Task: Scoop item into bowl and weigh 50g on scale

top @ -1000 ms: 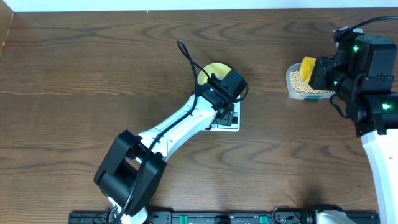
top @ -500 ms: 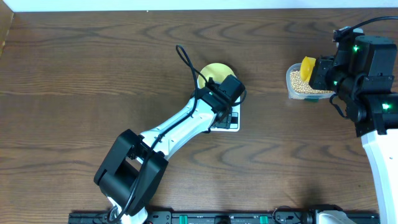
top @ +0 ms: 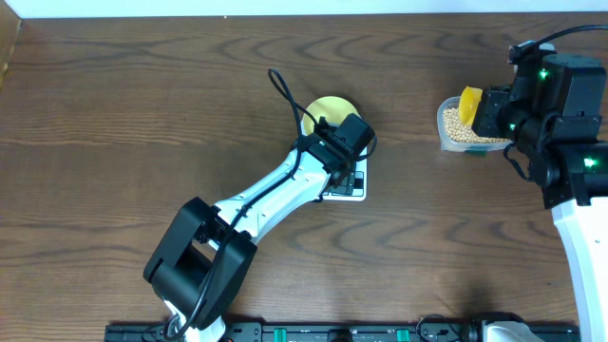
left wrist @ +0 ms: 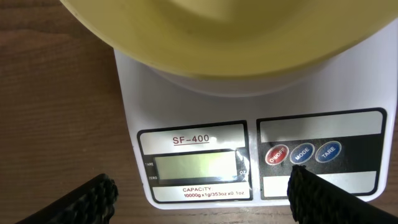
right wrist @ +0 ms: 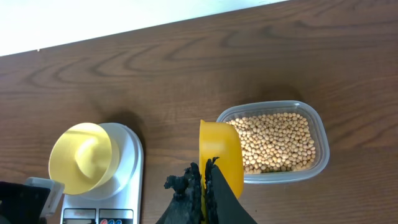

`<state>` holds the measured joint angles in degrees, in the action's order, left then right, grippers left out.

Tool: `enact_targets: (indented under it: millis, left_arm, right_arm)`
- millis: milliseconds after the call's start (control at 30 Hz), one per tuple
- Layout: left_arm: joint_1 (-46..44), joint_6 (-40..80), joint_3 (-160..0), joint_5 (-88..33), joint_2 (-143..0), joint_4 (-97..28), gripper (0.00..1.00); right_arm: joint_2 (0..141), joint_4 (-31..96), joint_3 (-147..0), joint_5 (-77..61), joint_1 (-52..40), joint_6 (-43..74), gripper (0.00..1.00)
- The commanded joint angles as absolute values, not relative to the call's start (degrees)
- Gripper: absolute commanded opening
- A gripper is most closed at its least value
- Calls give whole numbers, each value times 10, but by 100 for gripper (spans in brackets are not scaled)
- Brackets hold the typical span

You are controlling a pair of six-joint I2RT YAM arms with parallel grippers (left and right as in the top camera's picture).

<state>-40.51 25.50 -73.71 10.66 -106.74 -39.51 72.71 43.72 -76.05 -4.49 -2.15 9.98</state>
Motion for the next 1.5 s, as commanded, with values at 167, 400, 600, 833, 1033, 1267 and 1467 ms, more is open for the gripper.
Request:
enact_targets:
  millis: [167, 400, 600, 833, 1033, 1267, 1467]
  left_arm:
    - [-403, 247, -733, 112, -1085, -397, 89]
    - [-403, 247, -733, 112, -1088, -400, 90]
    - [-403, 248, -733, 114, -1101, -399, 89]
    - [-403, 247, -733, 115, -1106, -391, 89]
    - [-403, 247, -733, 117, -1107, -388, 89]
    - [-403, 245, -733, 117, -1112, -382, 90]
    - [-403, 245, -733, 117, -1112, -382, 90]
  right_arm:
    - [728, 437, -771, -46, -31, 93, 1]
    - [728, 435, -771, -46, -31, 93, 1]
    - [728, 435, -771, -46, -31, 93, 1]
    - [728, 433, -771, -46, -31, 93, 1]
    - [728, 432, -771, -47, -31, 93, 1]
    - [728, 432, -771, -46, -31, 93, 1]
    - [728, 433, -771, -46, -31, 93, 1]
